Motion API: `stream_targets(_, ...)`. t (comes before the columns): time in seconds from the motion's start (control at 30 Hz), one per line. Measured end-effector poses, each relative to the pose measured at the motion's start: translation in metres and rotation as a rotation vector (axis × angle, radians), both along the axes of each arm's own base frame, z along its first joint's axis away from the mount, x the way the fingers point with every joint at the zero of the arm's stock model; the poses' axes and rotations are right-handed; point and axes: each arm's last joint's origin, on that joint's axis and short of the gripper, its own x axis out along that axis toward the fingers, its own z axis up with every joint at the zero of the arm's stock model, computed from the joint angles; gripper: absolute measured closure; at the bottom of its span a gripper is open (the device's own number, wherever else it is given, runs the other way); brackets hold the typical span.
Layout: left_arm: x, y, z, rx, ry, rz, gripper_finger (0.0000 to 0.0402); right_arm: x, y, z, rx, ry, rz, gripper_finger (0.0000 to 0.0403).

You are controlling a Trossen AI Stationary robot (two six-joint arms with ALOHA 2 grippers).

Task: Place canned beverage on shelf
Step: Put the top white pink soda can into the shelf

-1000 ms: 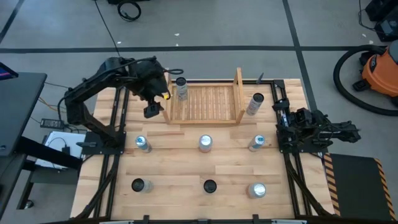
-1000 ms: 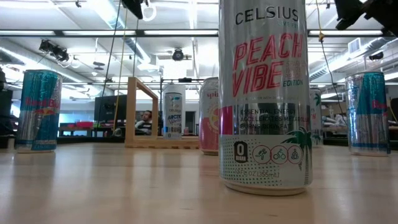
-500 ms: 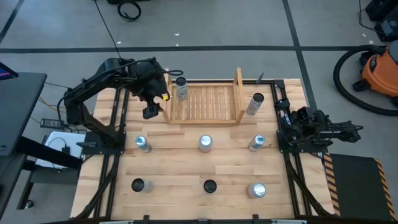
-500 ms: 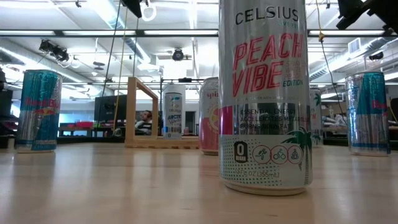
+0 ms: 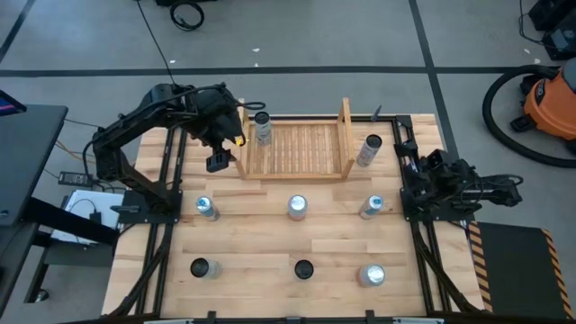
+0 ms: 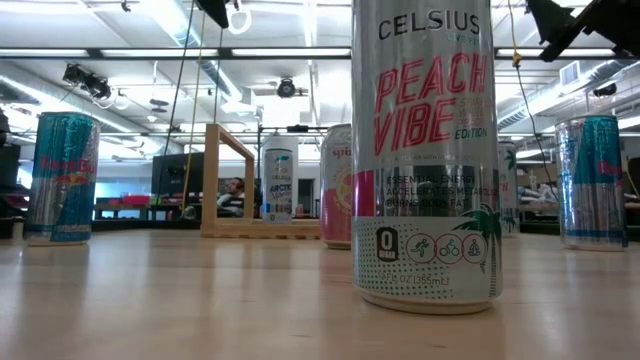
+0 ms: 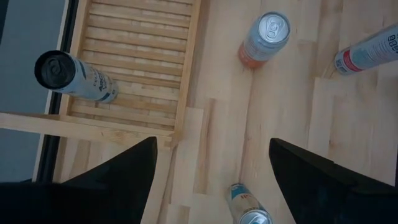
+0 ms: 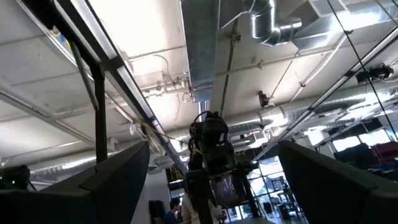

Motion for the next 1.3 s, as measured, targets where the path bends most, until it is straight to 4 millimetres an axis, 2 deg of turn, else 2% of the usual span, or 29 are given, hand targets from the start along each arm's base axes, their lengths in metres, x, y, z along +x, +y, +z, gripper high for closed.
stream_targets(0.27,0.0,0.0,0.0,0.0,0.001,-0.001,0.009,0.008,-0.002,-0.009,0.044,0.123,-0.054,0.0036)
stream_targets(0.47,0.0,0.0,0.0,0.007,0.002,-0.014,0.009,0.009,-0.007,-0.013,0.167,0.159,-0.199,0.0036)
stream_targets(0.6,0.0,0.0,0.0,0.012,0.003,-0.024,0.009,0.013,-0.01,-0.022,0.249,0.253,-0.277,0.0036)
stream_targets(0.77,0.0,0.0,0.0,0.012,0.003,-0.024,0.009,0.014,-0.011,-0.025,0.25,0.294,-0.297,0.0036)
stream_targets(0.9,0.0,0.0,0.0,0.012,0.003,-0.025,0.009,0.008,-0.012,-0.005,0.201,0.323,-0.364,0.0036)
stream_targets(1.0,0.0,0.0,0.0,0.012,0.003,-0.025,0.009,0.003,-0.012,0.01,0.181,0.449,-0.422,0.0036)
stream_targets(1.3,0.0,0.0,0.0,0.012,0.001,-0.024,0.009,-0.015,-0.016,0.054,0.274,0.662,-0.568,0.0036)
